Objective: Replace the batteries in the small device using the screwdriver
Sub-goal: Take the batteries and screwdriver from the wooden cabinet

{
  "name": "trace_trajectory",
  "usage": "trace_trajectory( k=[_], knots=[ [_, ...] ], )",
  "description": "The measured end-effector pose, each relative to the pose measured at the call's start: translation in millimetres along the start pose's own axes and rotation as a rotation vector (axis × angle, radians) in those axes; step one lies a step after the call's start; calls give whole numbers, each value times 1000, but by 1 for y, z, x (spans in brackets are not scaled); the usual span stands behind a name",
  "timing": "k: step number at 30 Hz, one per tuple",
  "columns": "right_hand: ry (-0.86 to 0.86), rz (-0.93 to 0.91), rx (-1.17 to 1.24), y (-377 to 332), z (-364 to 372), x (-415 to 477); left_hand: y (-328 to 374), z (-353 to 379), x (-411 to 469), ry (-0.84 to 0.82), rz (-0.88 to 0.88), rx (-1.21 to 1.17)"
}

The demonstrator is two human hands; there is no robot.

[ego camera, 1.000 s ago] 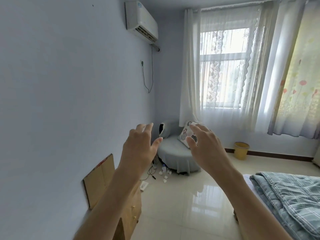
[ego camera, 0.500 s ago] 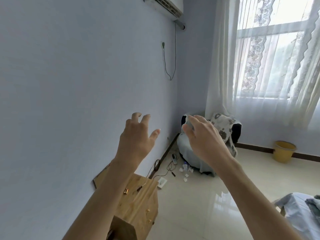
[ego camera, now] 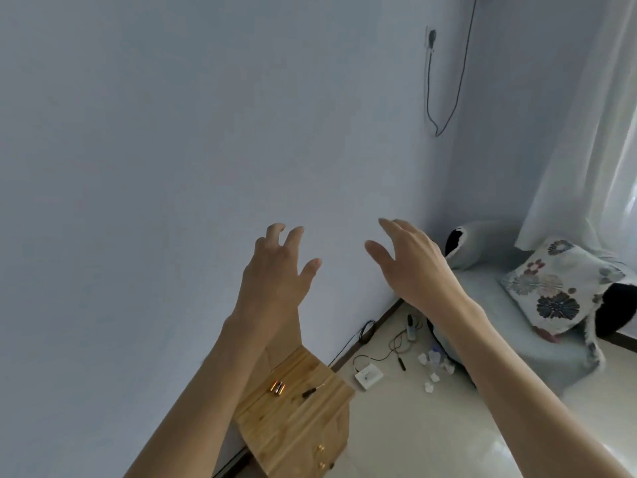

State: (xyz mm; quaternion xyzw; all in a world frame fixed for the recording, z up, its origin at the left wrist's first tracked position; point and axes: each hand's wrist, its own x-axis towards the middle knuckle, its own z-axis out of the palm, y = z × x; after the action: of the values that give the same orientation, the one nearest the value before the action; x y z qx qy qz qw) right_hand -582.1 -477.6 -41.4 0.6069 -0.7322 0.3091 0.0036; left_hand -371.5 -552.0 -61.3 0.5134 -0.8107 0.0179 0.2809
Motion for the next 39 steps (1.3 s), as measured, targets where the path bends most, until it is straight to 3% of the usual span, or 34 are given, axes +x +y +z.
trace_trajectory(
  k=[8, 18, 29, 39],
  knots=[
    [-247, -78, 68, 21, 129, 105, -87, 90, 45, -101, -135, 73],
    [-466, -27, 22, 54, 307, 187, -203, 220, 82, -249, -207, 62],
    [-749, 104, 35, 124, 523, 155, -301, 412, 38, -486, -297, -8],
    [-867, 266, 3, 193, 689, 82, -386, 606, -45, -693, -456, -131]
  ],
)
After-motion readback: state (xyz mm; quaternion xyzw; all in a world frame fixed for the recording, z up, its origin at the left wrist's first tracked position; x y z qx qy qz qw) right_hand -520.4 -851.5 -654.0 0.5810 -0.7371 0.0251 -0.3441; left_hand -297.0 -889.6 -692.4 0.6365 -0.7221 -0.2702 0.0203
